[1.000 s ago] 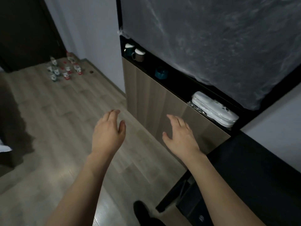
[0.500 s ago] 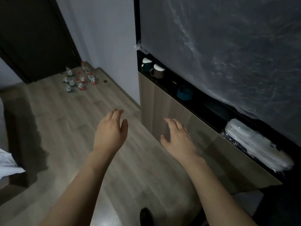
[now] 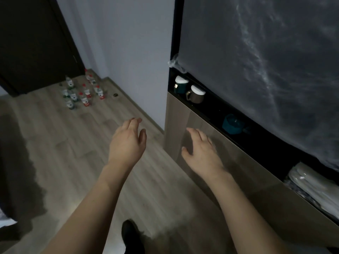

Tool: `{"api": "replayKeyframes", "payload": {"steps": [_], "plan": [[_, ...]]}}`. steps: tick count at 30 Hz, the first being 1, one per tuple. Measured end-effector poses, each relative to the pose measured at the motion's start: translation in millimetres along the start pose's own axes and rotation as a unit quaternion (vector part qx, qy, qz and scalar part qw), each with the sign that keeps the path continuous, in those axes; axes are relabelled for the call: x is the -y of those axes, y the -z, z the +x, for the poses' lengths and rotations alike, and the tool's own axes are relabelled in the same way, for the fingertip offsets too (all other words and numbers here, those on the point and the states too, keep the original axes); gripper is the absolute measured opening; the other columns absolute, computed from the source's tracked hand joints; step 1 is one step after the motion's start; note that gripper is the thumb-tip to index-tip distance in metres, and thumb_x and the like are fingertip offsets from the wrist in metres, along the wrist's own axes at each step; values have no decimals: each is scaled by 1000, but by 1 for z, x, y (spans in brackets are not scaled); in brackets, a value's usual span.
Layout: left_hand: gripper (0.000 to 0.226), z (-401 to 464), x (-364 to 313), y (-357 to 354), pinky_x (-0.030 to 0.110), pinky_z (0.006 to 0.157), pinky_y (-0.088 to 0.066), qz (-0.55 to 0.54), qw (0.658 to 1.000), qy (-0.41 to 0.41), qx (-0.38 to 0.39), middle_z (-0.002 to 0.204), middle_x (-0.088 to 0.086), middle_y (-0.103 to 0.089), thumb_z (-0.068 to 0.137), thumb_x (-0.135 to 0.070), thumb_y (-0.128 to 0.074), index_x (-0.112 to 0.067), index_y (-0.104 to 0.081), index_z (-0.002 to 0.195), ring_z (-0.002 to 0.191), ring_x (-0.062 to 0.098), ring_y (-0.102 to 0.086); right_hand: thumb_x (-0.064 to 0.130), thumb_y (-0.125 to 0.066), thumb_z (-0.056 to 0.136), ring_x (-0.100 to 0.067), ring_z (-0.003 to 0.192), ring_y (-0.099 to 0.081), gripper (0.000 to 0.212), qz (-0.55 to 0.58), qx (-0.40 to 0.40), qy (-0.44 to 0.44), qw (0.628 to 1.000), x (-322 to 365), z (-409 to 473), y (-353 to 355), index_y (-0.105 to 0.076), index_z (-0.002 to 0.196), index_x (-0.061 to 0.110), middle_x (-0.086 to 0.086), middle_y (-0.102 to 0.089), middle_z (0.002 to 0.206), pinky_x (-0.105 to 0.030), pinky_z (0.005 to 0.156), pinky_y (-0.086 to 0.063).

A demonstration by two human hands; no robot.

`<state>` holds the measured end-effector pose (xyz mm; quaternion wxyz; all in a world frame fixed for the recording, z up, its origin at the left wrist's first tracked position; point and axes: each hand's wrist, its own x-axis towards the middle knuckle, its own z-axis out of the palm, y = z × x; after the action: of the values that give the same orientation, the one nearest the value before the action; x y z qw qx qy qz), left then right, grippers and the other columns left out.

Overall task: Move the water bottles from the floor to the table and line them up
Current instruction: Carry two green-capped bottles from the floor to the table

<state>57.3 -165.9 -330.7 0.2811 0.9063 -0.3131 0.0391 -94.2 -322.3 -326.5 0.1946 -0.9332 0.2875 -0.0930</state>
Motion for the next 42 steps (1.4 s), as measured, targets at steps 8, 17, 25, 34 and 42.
{"api": "replayKeyframes", "payload": {"steps": [8, 17, 25, 34, 42], "plan": [[38, 95, 103, 48, 40, 99, -44, -10, 1000, 5, -9, 134, 11, -58, 97, -22, -53, -8, -56, 132, 118, 33, -56, 26, -60, 88, -21, 130, -41, 60, 6, -7, 25, 1000, 112, 101, -35, -39, 144, 19, 1, -43, 143, -36, 108, -34], [37, 169, 202, 74, 41, 97, -45, -24, 998, 41, -35, 130, 13, -59, 98, -21, -53, -6, -56, 131, 115, 33, -57, 25, -60, 90, -18, 130, -43, 58, 1, 25, 74, 997, 196, 195, -82, -39, 144, 18, 1, -44, 143, -36, 110, -34], [37, 269, 282, 76, 42, 95, -46, -9, 998, 57, -35, 129, 12, -60, 98, -23, -53, -8, -56, 131, 113, 34, -58, 26, -59, 90, -22, 131, -42, 59, -23, 40, 101, 994, 252, 308, -134, -39, 144, 15, -3, -43, 144, -36, 110, -33], [38, 405, 370, 102, 43, 94, -48, 9, 997, 65, -38, 128, 9, -61, 98, -25, -51, -10, -55, 133, 115, 30, -57, 26, -58, 89, -26, 130, -44, 59, -23, 51, 120, 991, 336, 452, -174, -40, 144, 11, -7, -45, 144, -38, 109, -34], [36, 484, 490, 120, 41, 87, -47, 7, 997, 77, 2, 122, 11, -61, 97, -25, -52, -10, -55, 130, 107, 33, -59, 26, -58, 89, -24, 129, -43, 59, -33, 81, 114, 990, 434, 548, -242, -39, 143, 13, -7, -43, 143, -37, 108, -35]]}}
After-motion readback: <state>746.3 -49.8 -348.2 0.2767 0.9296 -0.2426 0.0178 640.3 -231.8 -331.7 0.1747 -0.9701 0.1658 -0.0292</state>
